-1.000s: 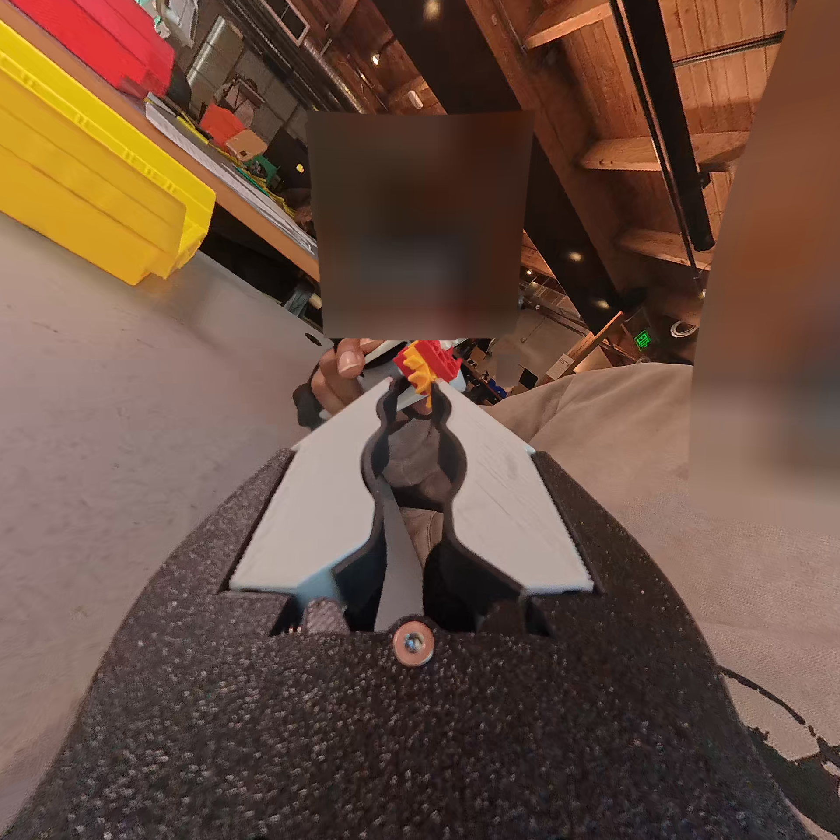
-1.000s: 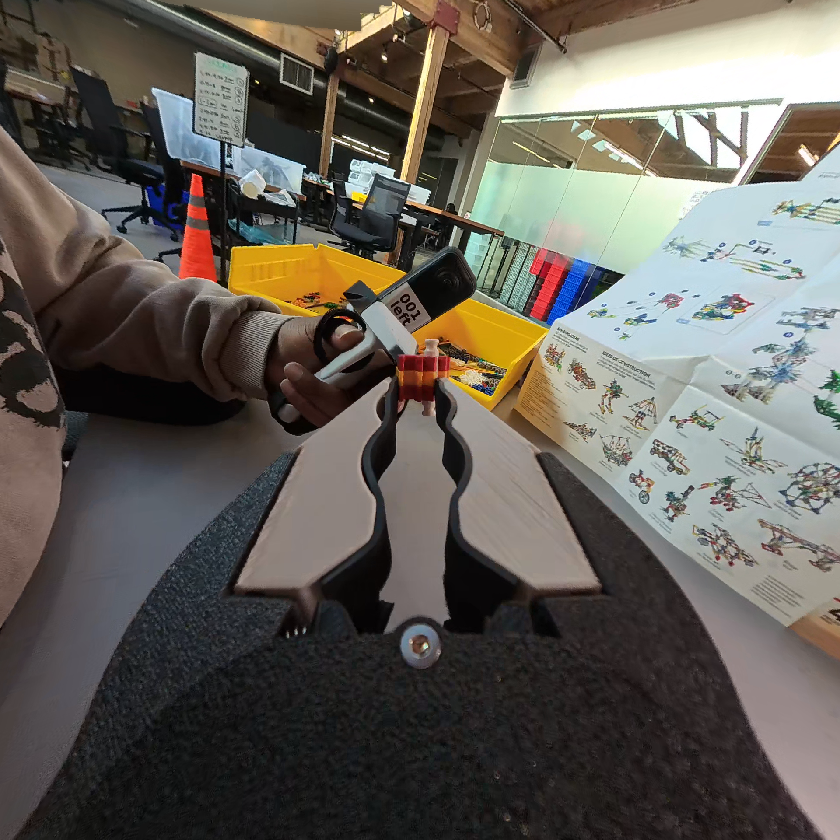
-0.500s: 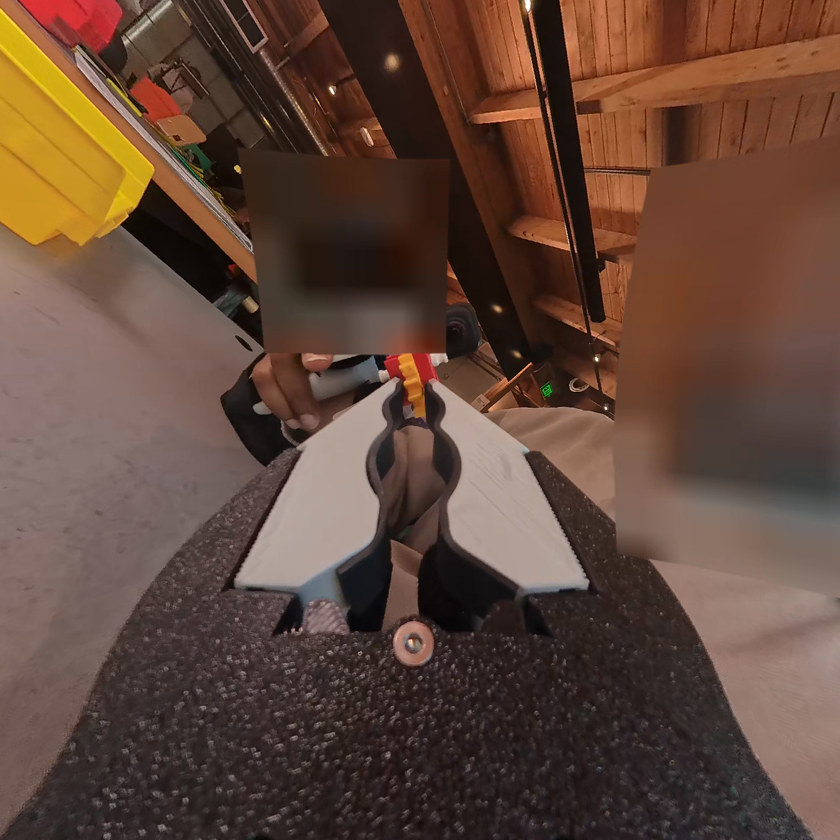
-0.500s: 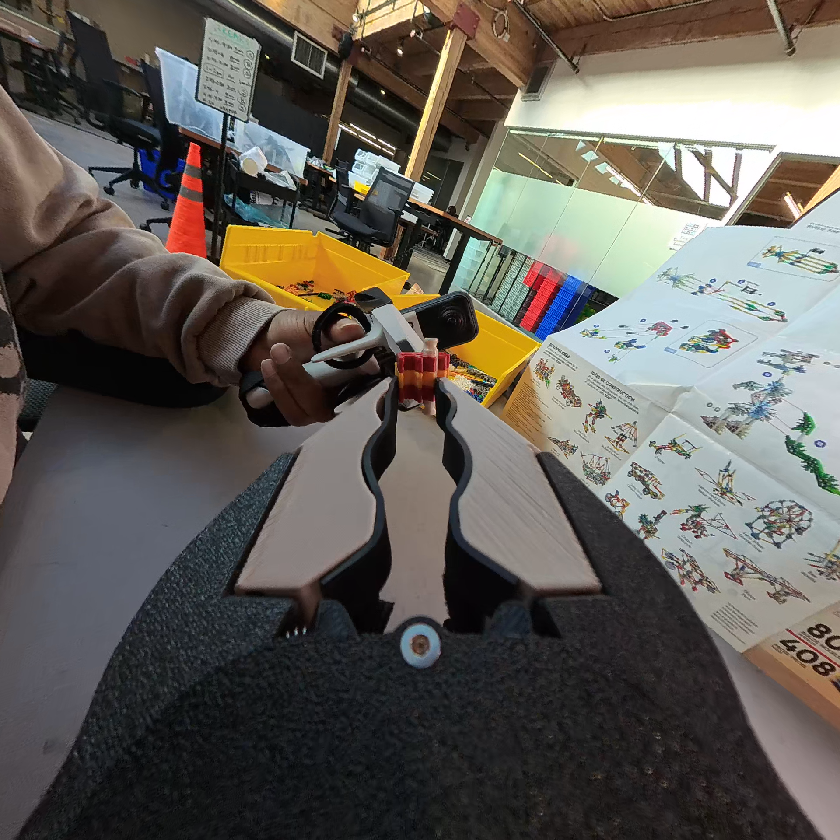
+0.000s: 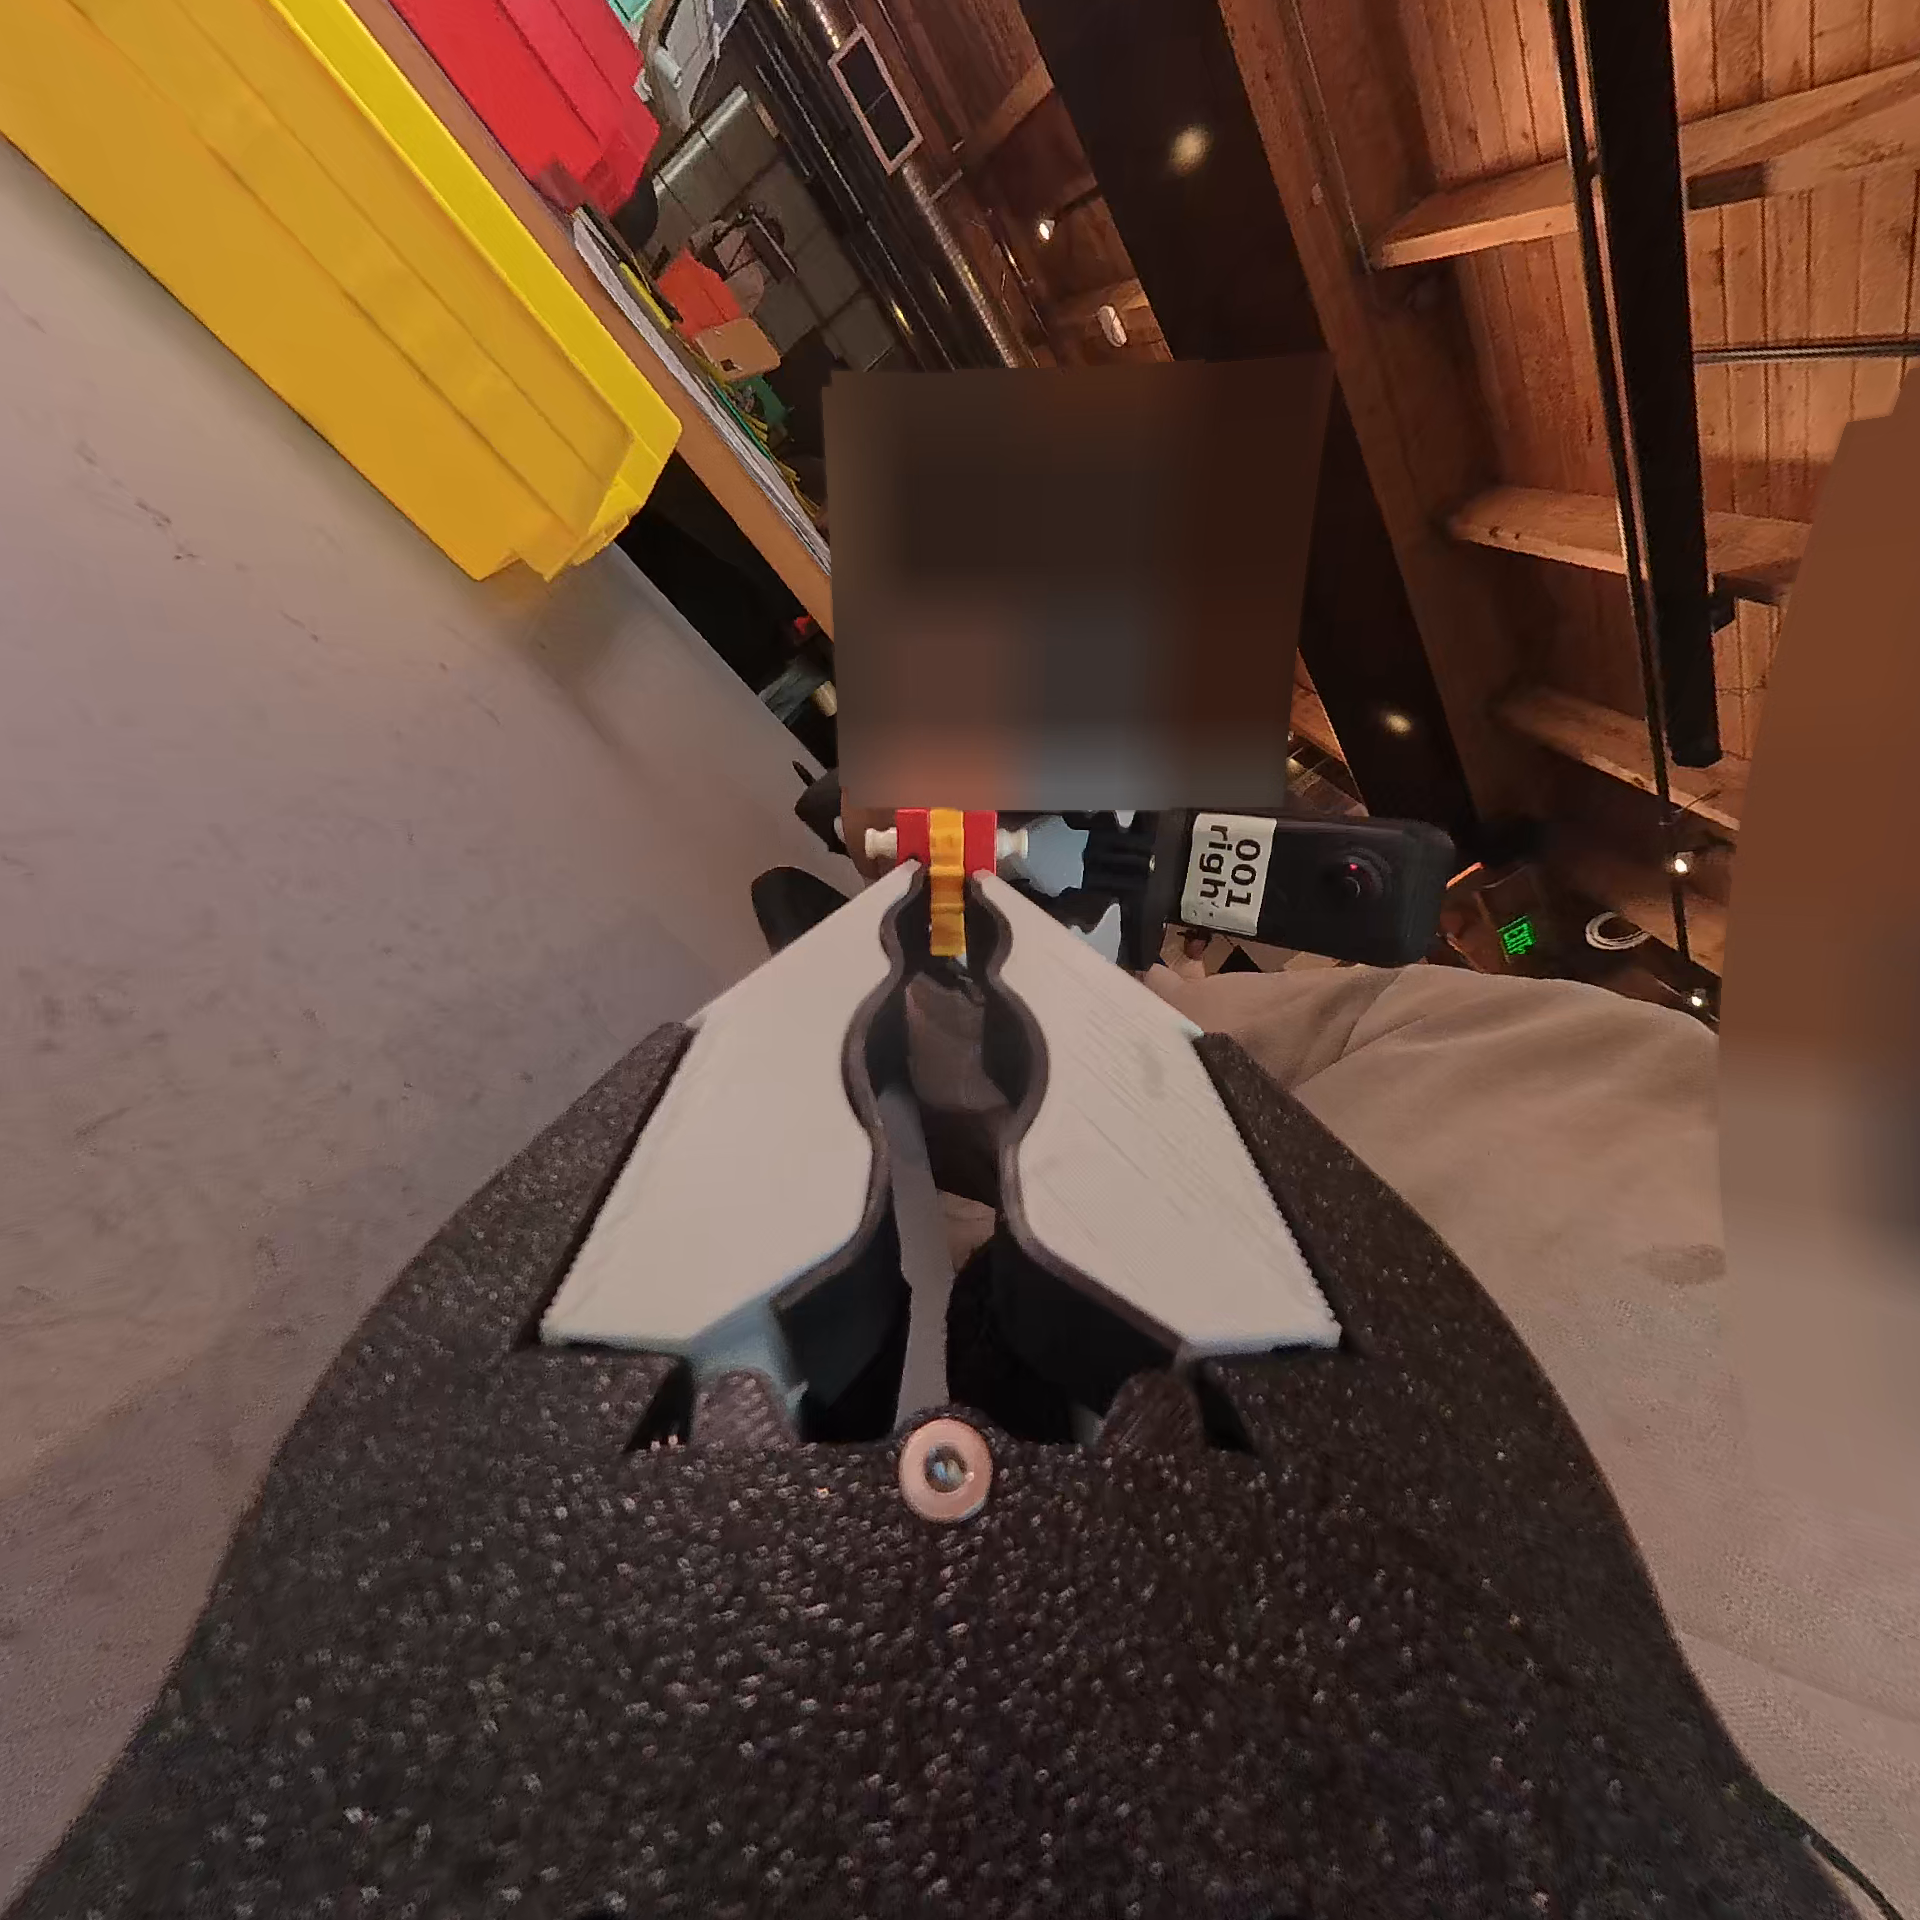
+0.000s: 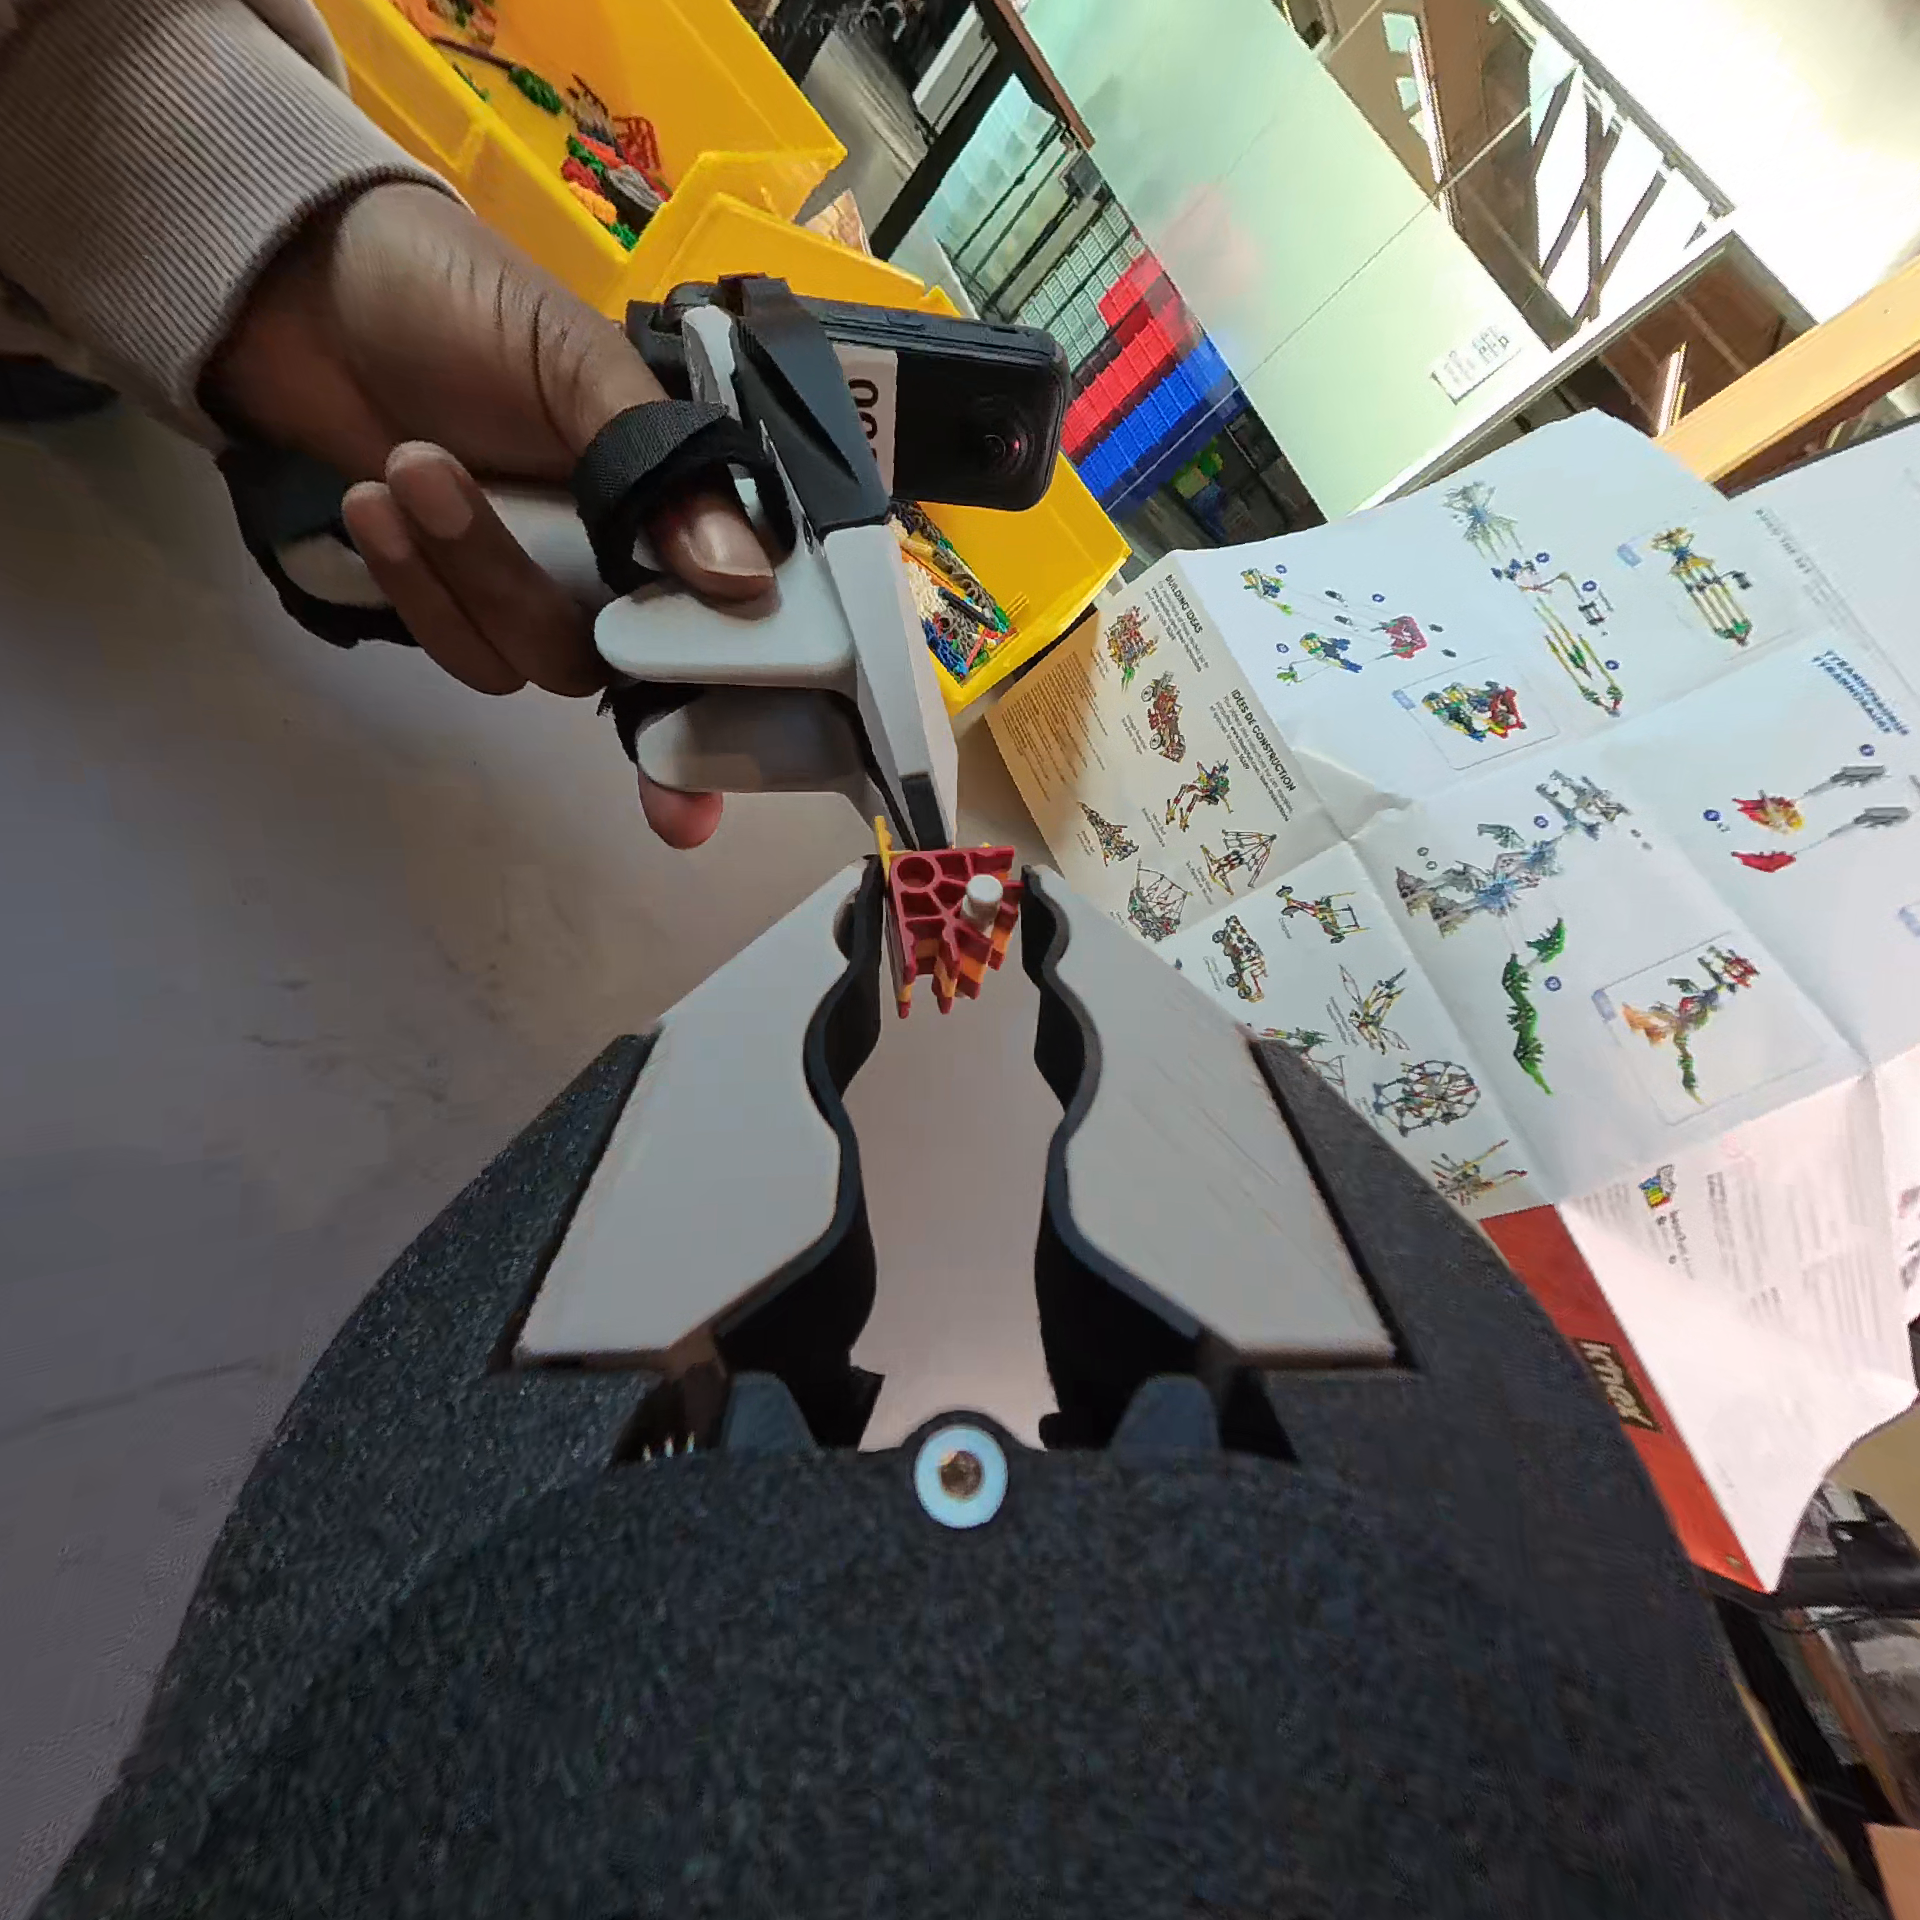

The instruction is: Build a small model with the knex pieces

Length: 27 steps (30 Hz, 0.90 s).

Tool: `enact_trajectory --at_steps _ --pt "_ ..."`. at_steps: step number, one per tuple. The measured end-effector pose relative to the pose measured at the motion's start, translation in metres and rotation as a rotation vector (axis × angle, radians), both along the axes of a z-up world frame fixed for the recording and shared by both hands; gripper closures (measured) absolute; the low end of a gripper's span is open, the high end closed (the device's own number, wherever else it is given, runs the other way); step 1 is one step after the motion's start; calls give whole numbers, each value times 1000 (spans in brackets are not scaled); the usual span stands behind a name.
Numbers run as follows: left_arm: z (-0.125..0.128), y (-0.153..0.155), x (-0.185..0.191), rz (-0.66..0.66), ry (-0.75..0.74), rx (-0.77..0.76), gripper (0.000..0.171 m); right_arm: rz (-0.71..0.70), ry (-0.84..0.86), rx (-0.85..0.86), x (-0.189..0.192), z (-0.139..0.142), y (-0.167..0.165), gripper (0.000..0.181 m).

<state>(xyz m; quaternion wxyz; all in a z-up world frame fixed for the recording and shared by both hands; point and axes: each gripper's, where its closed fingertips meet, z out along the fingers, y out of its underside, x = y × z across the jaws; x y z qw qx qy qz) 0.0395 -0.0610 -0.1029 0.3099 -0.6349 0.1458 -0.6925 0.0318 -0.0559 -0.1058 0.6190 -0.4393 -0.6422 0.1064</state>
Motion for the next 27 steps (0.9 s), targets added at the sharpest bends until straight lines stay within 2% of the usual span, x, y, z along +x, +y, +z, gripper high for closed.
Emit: enact_trajectory --at_steps 2,5,12,14,18,27 --pt "-2 0 0 -10 0 -14 166 6 -36 23 0 -2 0 159" --pt "3 -4 1 -48 -53 -35 166 36 -7 -38 0 3 -4 159" --pt "4 -5 0 -41 -49 5 166 40 7 -23 -1 5 -5 160" --pt "2 -6 1 -25 9 72 166 49 13 -62 -1 3 -6 161" --pt "4 -6 1 -4 74 192 165 131 145 -332 -1 9 -8 162" --pt "-3 -2 4 22 142 266 166 304 388 -930 1 4 -1 162"
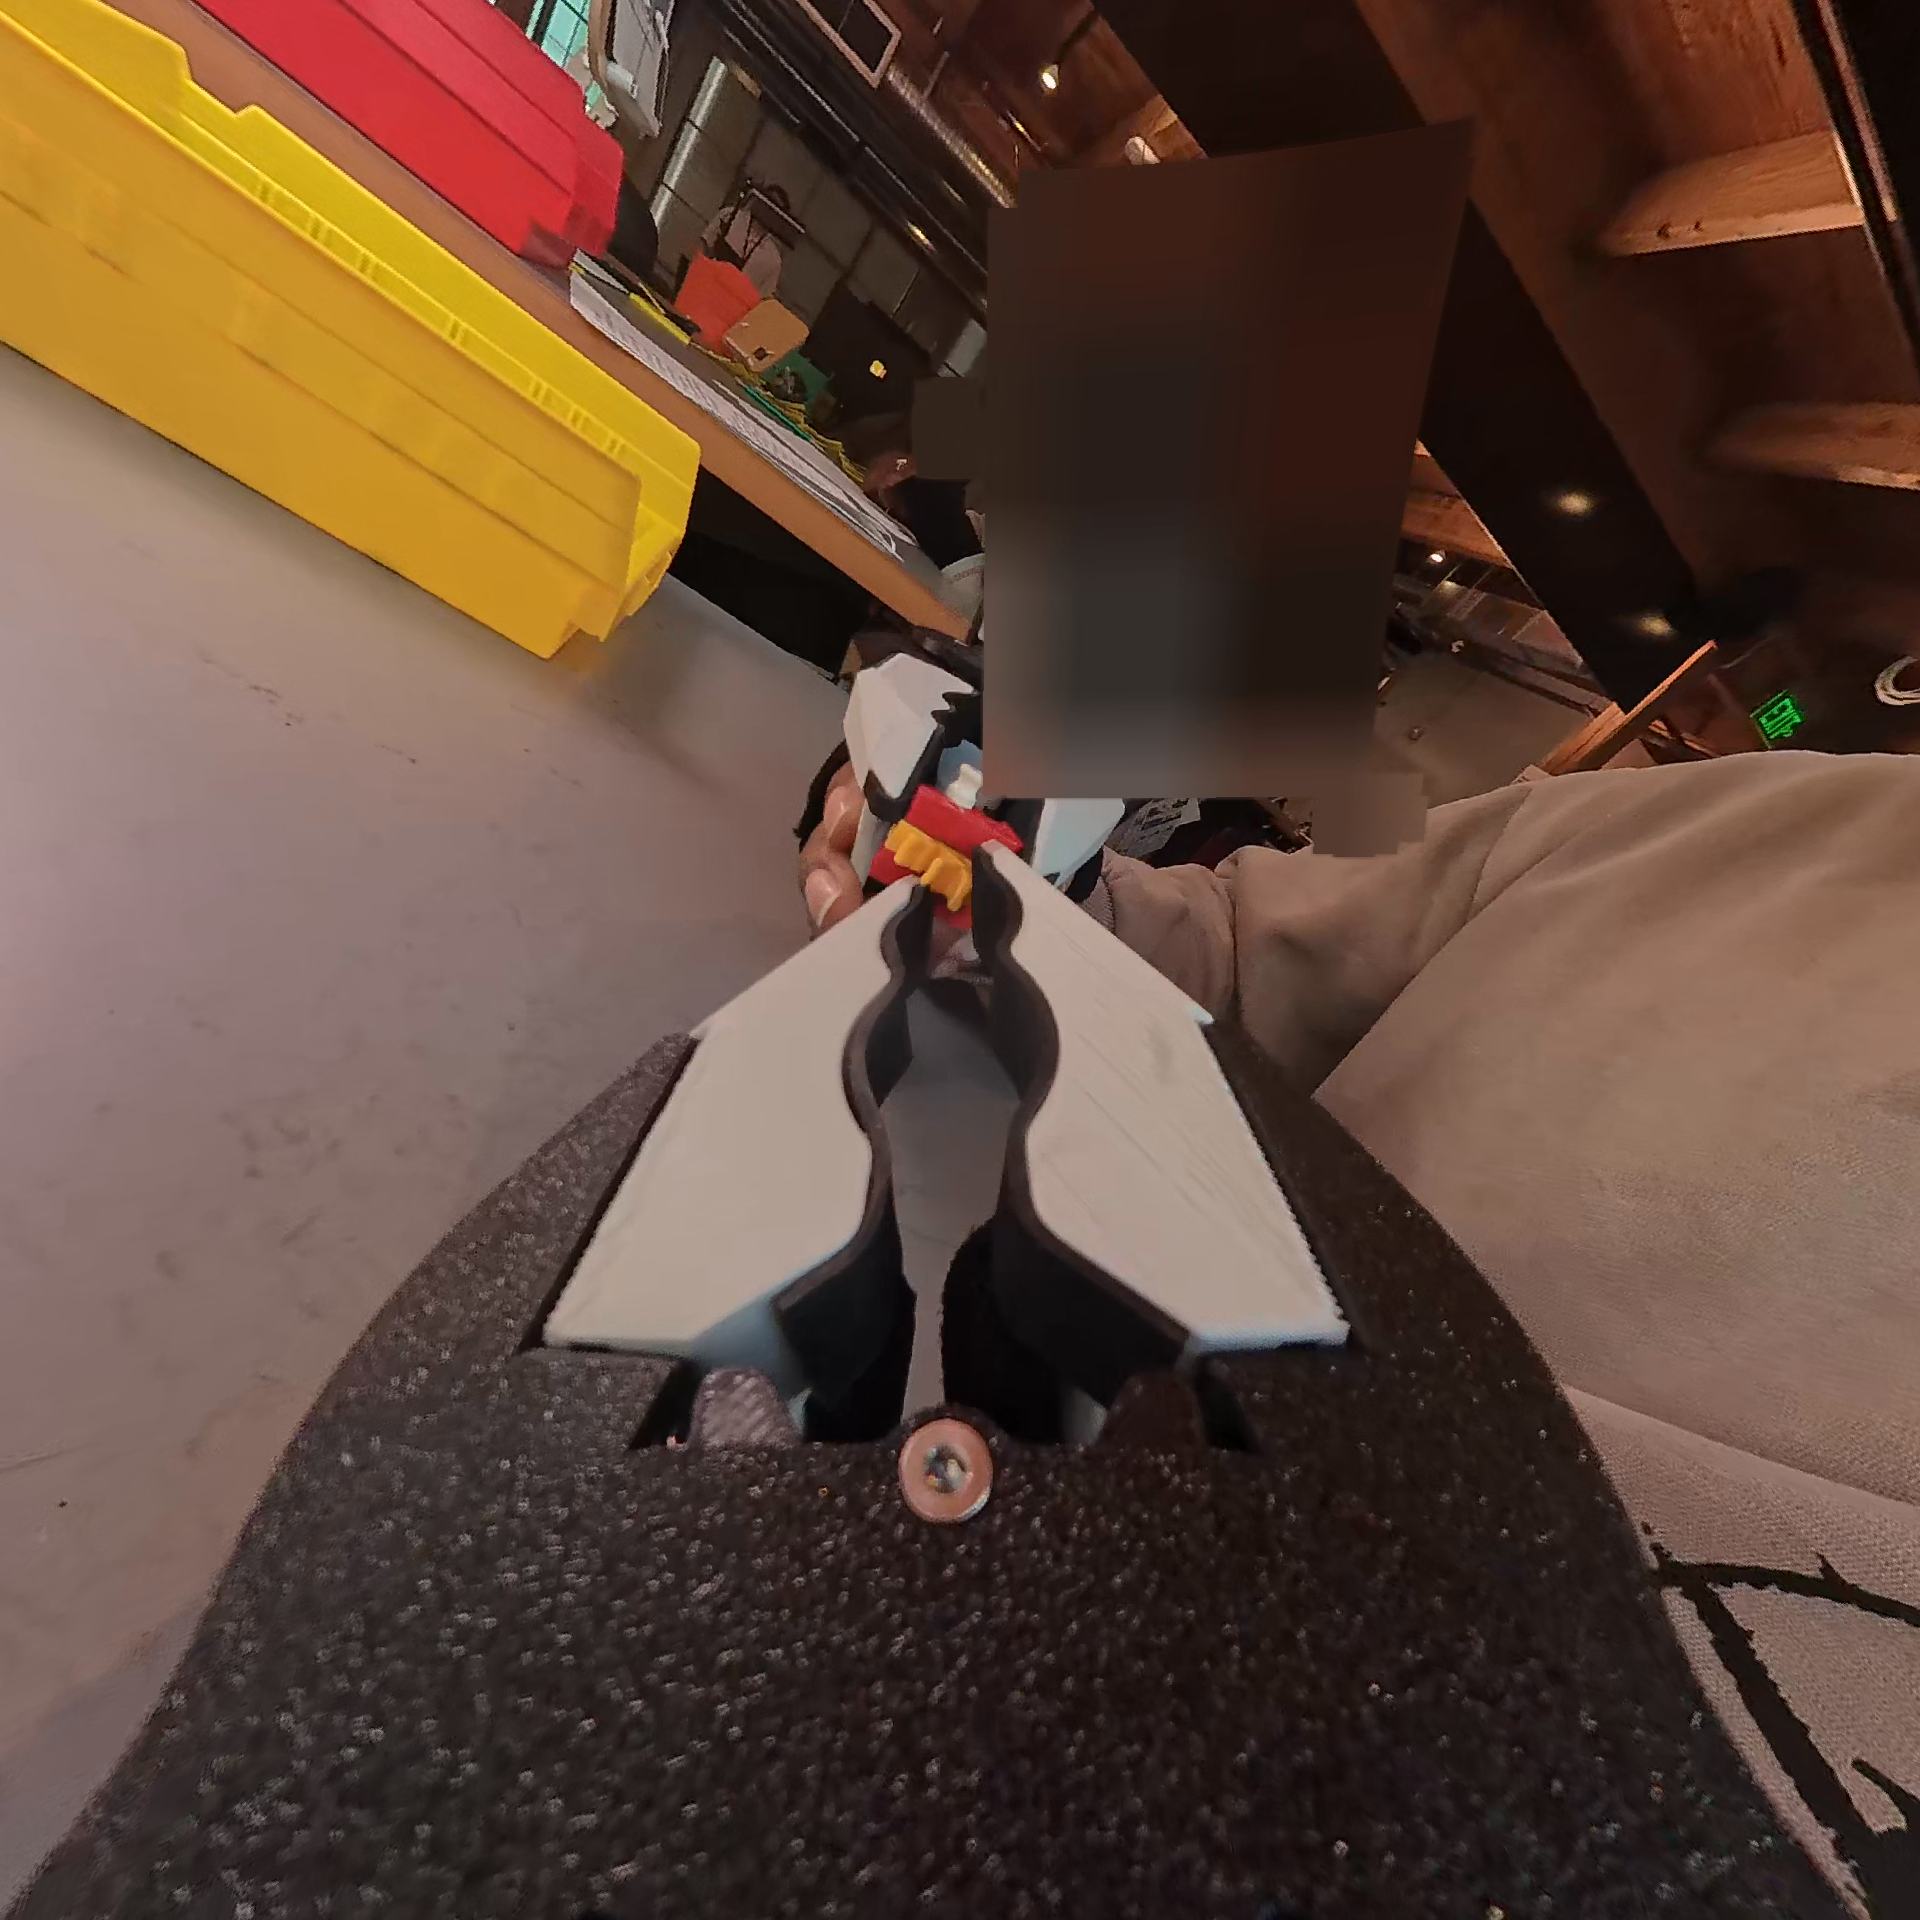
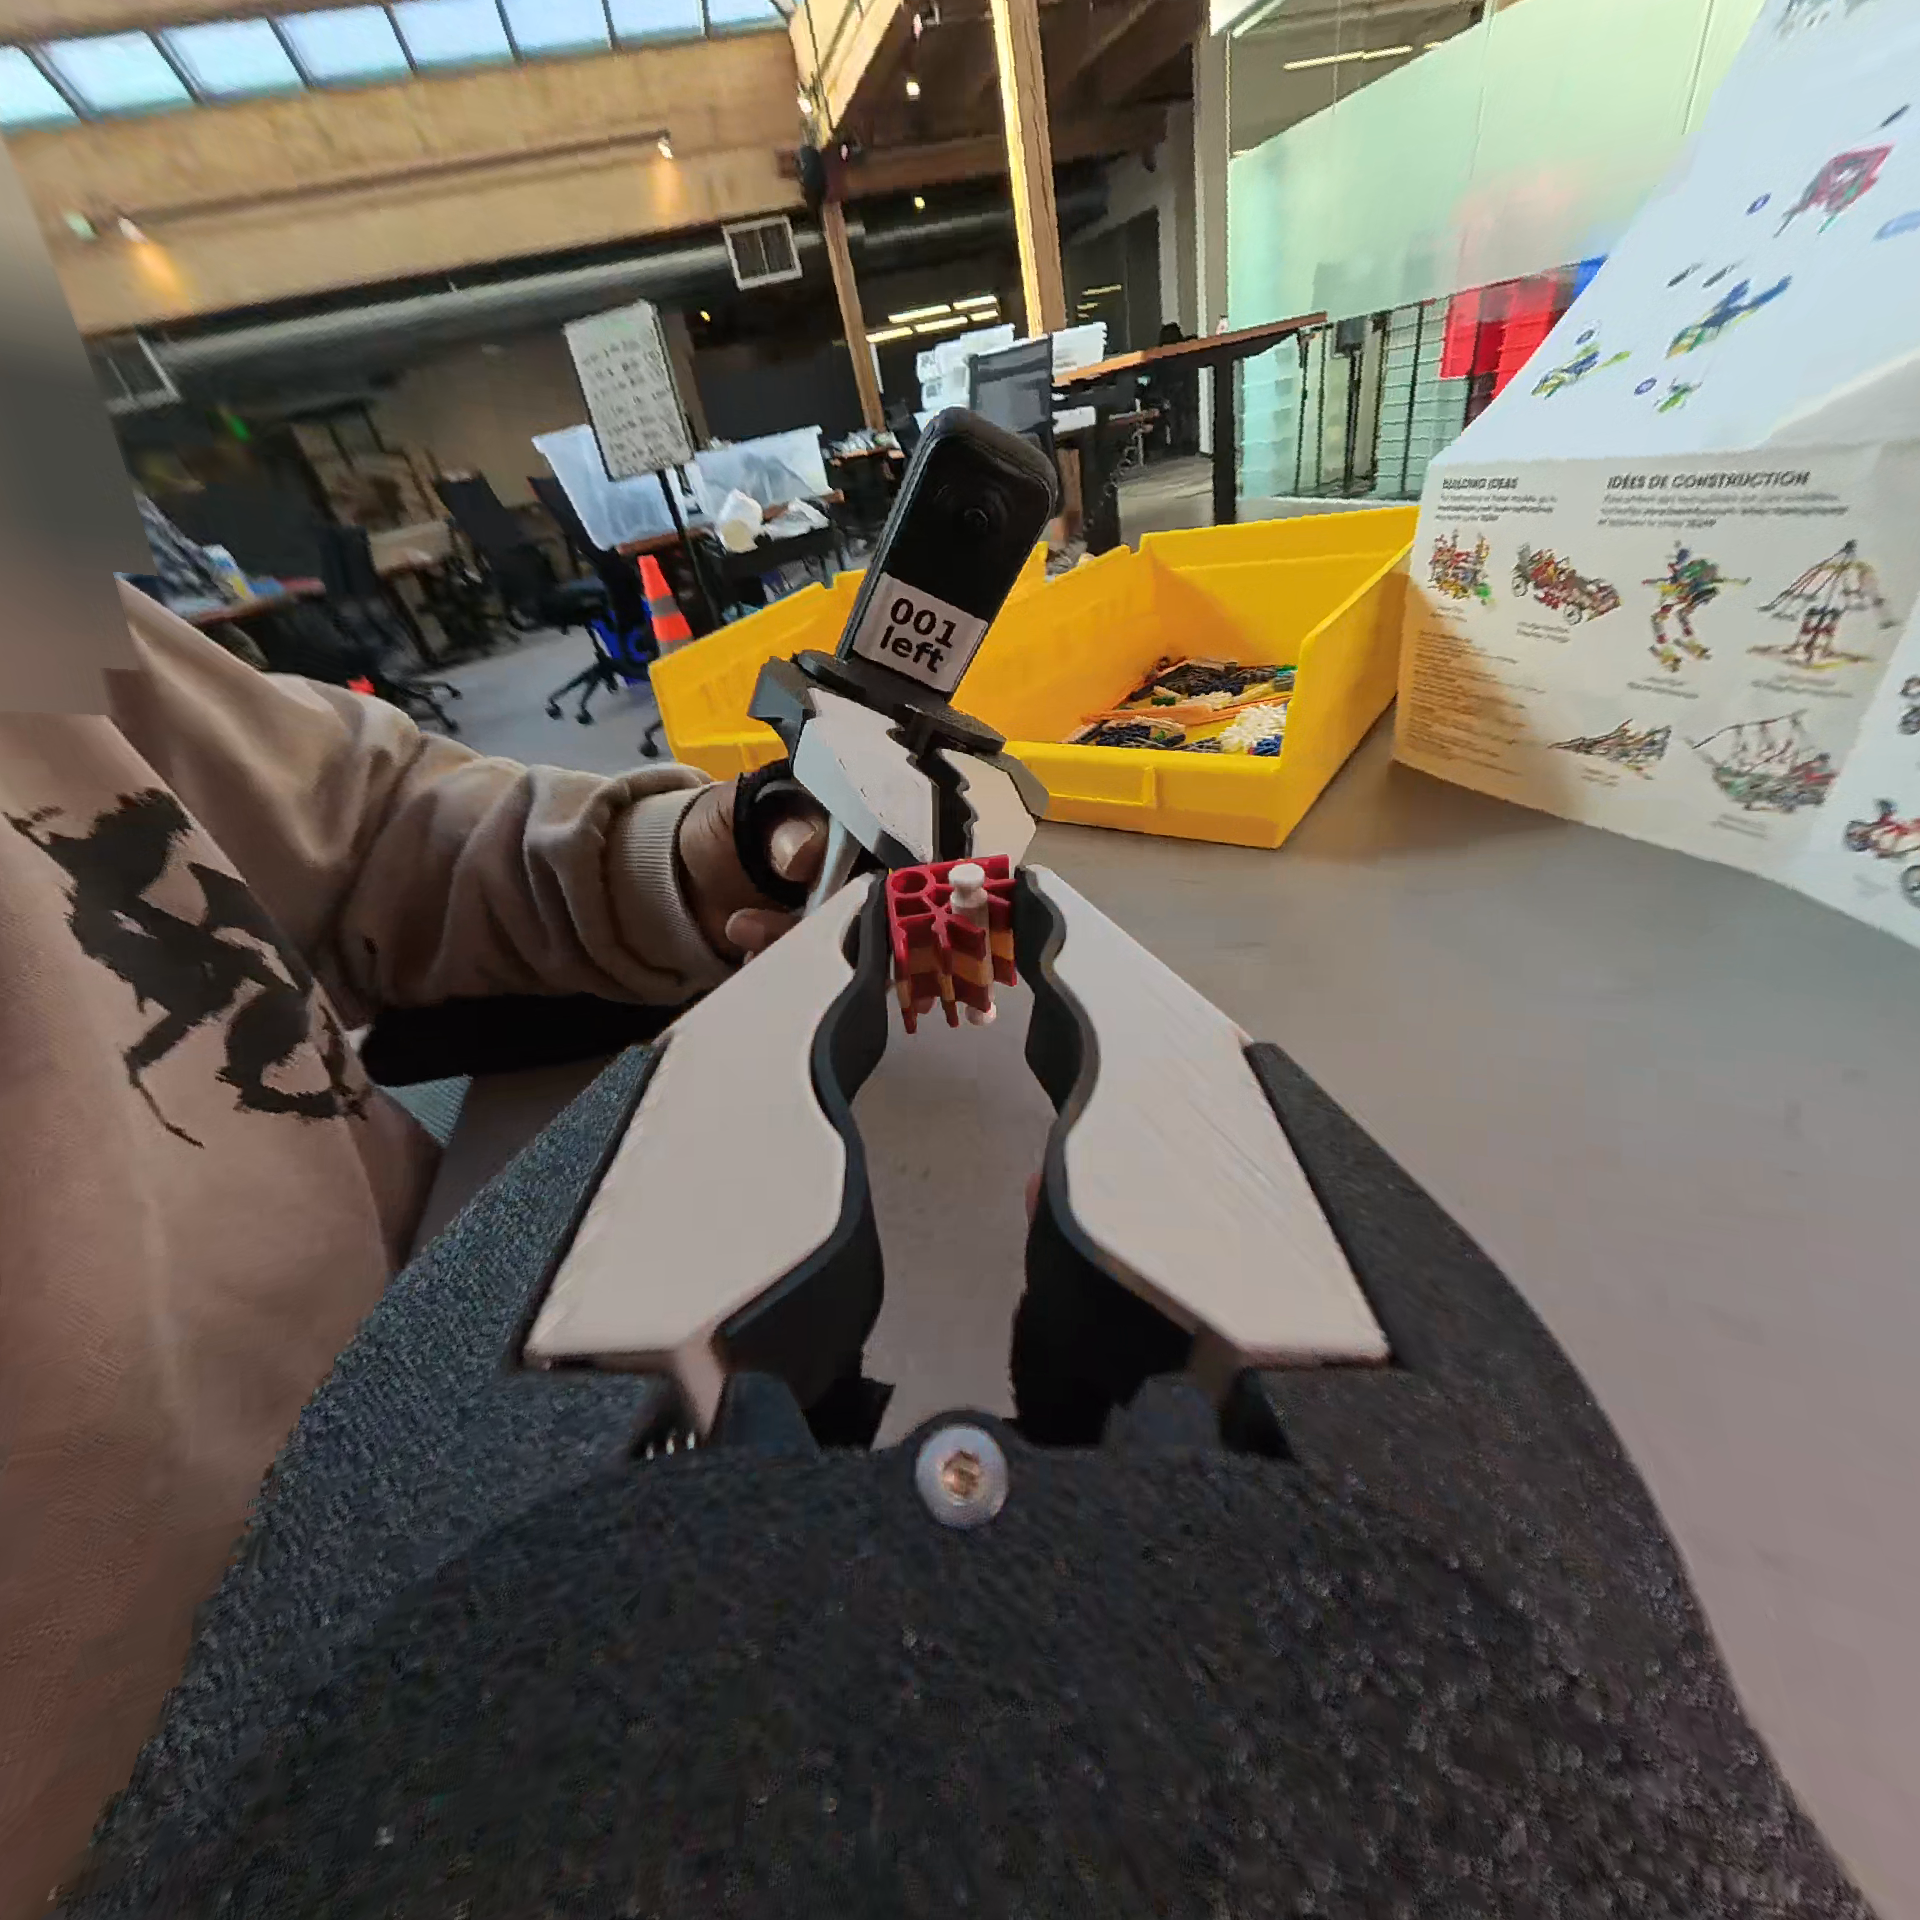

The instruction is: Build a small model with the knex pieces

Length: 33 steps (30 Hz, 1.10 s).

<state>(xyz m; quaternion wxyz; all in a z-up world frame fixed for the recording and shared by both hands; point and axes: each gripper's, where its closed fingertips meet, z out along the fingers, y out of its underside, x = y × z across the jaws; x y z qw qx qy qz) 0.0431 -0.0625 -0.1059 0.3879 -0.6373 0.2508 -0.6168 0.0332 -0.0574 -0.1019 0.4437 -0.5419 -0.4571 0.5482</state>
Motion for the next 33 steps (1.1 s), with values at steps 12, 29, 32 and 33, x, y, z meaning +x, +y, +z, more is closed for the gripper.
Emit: enact_trajectory --at_steps 12,29,32,33 --pt "-2 -1 -1 -8 12 -35 163 135 122 -237 1 -1 1 161" --pt "0 1 -13 -161 -266 -350 151 -56 -101 549 -14 4 -1 159" --pt "4 4 -18 -166 -321 -373 148 -54 -121 674 -18 8 1 159" --pt "9 4 -20 -177 -358 -378 140 -51 -129 710 -20 9 2 159"
